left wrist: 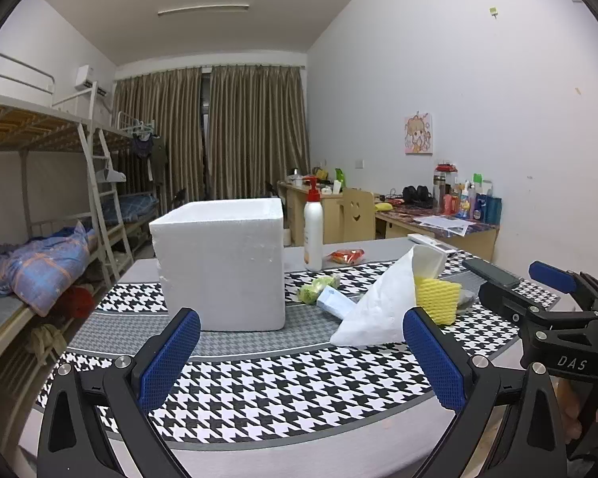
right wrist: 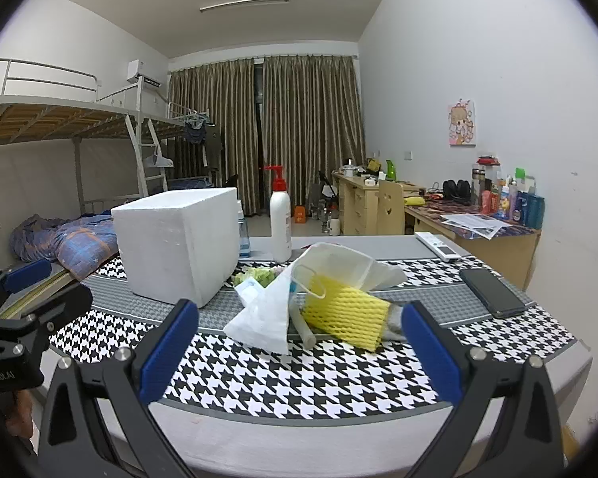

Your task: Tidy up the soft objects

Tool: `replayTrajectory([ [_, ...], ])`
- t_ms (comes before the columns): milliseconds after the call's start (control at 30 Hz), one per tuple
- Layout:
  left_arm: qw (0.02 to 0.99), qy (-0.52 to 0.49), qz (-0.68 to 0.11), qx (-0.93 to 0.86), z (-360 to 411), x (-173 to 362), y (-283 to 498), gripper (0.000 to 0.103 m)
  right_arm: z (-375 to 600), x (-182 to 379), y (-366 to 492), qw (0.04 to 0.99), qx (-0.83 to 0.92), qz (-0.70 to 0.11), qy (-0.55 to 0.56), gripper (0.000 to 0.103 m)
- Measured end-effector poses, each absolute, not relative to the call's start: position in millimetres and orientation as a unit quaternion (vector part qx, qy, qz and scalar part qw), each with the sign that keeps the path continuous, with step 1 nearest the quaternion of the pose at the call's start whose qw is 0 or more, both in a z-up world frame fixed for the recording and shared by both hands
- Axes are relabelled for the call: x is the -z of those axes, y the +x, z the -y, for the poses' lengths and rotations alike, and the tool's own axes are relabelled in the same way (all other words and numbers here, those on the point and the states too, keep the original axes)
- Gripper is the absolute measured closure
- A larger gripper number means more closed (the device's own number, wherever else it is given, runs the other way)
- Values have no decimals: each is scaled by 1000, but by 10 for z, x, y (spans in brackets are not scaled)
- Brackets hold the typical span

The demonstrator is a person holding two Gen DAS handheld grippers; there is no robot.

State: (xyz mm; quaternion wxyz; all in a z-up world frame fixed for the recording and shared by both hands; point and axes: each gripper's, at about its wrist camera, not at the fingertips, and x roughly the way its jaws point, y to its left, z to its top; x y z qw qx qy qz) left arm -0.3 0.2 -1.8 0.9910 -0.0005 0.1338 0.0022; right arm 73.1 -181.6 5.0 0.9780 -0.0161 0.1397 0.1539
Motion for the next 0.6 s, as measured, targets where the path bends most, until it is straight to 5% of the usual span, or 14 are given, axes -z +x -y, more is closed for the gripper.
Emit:
replayTrajectory([
  [600, 991, -9, -133, 4, -8, 27, -5, 1, 1804, -37, 729, 978, -152, -139, -17, 0],
])
